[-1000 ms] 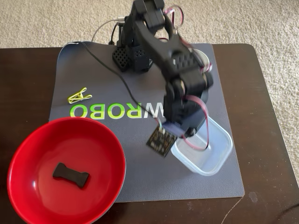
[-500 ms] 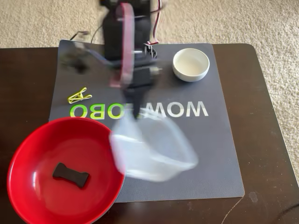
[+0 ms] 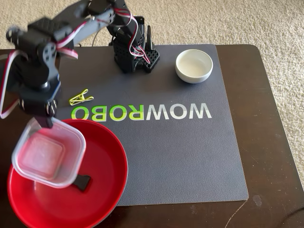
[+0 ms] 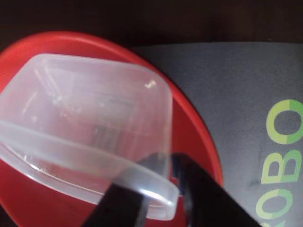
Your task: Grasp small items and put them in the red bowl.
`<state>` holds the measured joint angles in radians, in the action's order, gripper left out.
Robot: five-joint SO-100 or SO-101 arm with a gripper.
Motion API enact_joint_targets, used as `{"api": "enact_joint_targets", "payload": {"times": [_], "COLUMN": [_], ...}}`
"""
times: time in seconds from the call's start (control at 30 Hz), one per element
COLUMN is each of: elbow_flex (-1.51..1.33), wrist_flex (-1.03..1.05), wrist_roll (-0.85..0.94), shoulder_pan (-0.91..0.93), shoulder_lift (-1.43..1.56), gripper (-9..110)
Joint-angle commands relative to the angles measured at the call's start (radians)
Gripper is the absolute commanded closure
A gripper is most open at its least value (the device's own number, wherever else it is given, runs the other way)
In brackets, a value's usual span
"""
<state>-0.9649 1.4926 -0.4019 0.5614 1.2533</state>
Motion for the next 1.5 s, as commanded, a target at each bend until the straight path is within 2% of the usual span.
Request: {"api": "enact_joint_targets", "payload": {"times": [0.0, 0.07, 0.17, 0.3, 0.47, 0.63, 0.8, 0.87, 1.07, 1.2, 1.27, 1.47], "elbow_flex": [0.040, 0.037, 0.031, 0.031, 0.029, -0.089, -0.500, -0.723, -1.315, -1.348, -1.328, -1.213], "wrist_flex": [-0.031, -0.032, -0.029, -0.021, 0.064, 0.195, 0.213, 0.213, 0.181, 0.095, 0.038, 0.055], "wrist_roll": [-0.026, -0.029, -0.034, -0.029, -0.060, -0.121, -0.172, -0.264, -0.712, -0.857, -0.882, -0.936], "shoulder_pan": [-0.046, -0.066, -0.074, -0.081, -0.132, -0.327, -0.528, -0.552, -0.574, -0.684, -0.765, -1.040], "shoulder_lift": [0.017, 0.025, 0.034, 0.046, 0.186, 0.460, 0.831, 0.954, 1.187, 1.063, 0.977, 0.888], "gripper": [101, 98, 75, 69, 69, 69, 69, 69, 70, 71, 71, 71]}}
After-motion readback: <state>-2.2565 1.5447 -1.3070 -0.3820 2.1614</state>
